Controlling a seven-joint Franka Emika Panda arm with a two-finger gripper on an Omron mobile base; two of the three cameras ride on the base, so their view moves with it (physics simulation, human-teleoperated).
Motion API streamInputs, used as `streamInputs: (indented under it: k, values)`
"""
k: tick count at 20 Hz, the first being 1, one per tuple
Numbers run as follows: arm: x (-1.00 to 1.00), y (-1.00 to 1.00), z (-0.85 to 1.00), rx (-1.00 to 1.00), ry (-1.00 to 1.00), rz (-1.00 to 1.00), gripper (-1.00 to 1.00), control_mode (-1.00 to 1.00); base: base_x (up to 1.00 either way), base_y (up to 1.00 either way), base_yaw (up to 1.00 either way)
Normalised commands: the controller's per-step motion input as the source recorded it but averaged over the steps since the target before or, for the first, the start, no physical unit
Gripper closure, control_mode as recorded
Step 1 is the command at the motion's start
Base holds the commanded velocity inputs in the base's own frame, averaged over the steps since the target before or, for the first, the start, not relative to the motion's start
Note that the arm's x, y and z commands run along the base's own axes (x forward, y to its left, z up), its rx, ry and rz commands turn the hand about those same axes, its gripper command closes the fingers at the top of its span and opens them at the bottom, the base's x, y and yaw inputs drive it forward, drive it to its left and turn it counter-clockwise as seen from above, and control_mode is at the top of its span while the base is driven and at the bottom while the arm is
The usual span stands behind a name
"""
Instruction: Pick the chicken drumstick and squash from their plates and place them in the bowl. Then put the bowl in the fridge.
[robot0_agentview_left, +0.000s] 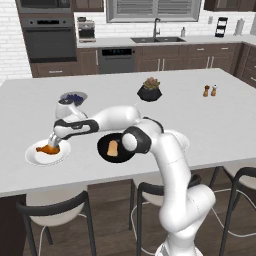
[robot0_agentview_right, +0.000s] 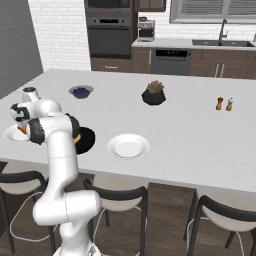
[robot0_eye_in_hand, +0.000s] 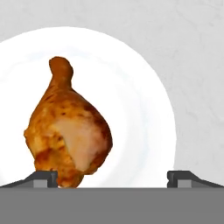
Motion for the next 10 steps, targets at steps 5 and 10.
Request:
streamInputs:
  k: [5, 10]
  values:
    - [0.0, 0.22, -0.16, -0.05, 0.01, 0.01, -1.0, -1.0, 0.0, 0.0, 0.0]
    - [-0.07, 0.22, 0.0, -0.02, 0.0, 0.02, -1.0, -1.0, 0.0, 0.0, 0.0]
